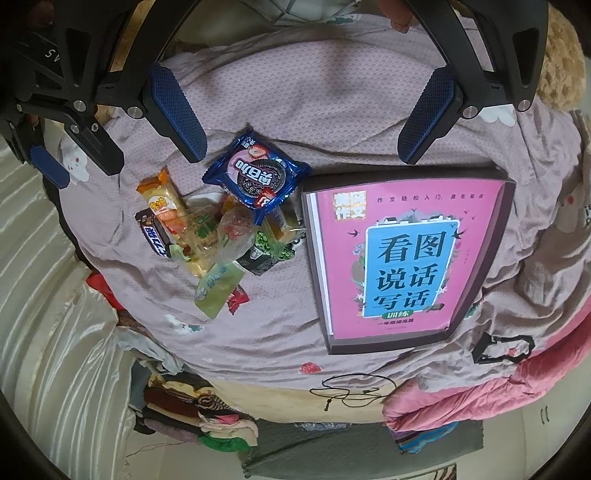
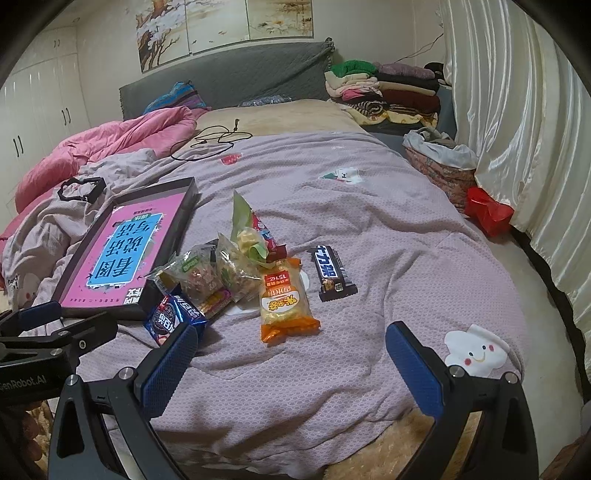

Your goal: Organize snacks

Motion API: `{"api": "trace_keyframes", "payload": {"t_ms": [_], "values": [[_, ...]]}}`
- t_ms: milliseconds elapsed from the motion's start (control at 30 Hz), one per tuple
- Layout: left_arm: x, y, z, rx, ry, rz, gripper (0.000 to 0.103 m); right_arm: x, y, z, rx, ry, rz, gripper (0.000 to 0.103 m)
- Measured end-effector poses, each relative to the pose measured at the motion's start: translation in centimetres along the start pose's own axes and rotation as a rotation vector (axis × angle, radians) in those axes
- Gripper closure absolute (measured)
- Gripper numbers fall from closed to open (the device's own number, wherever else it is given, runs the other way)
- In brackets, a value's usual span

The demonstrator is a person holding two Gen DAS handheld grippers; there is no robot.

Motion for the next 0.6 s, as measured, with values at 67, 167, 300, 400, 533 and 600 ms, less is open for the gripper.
{"api": "trace_keyframes", "payload": {"t_ms": [67, 167, 300, 400, 533, 600], "values": [[0.03, -0.06, 0.04, -0.002, -0.001, 0.000, 0.000, -0.05, -0.02, 0.01, -0.002, 0.002, 0.004, 0.000], [0.06, -0.11, 0.07, -0.002, -0.002, 0.002, 0.000, -0.09, -0.11, 0.09, -0.006, 0.000, 0.003, 0.000], [0.11, -0.22, 0.13, -0.006, -0.006, 0.003, 0.000, -0.01, -0.17, 0.21, -0.008, -0.005, 0.002, 0.000], [0.16, -0.27, 0.17, -0.008, -0.007, 0.005, 0.000, 0.06, -0.21, 0.30, -0.009, -0.005, 0.001, 0.000], [0.49, -0.21, 0.20, -0.004, -0.019, 0.018, 0.000, 0.17, -0.37, 0.47, -0.015, -0.008, 0.000, 0.000], [0.68, -0.22, 0.19, -0.002, -0.025, 0.020, 0.000, 0.34, -0.41, 0.48, -0.014, -0.011, 0.000, 0.000]]}}
Point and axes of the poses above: each gripper's, at about its wrist camera, not at the fingertips, and y roughly against the way its jaws point, x to its right, z to its underside, the point moved 8 cm from there along -y, roughly the way its jaws point, and after that the axes turned 15 degrees about -z, right-handed, at the moved point
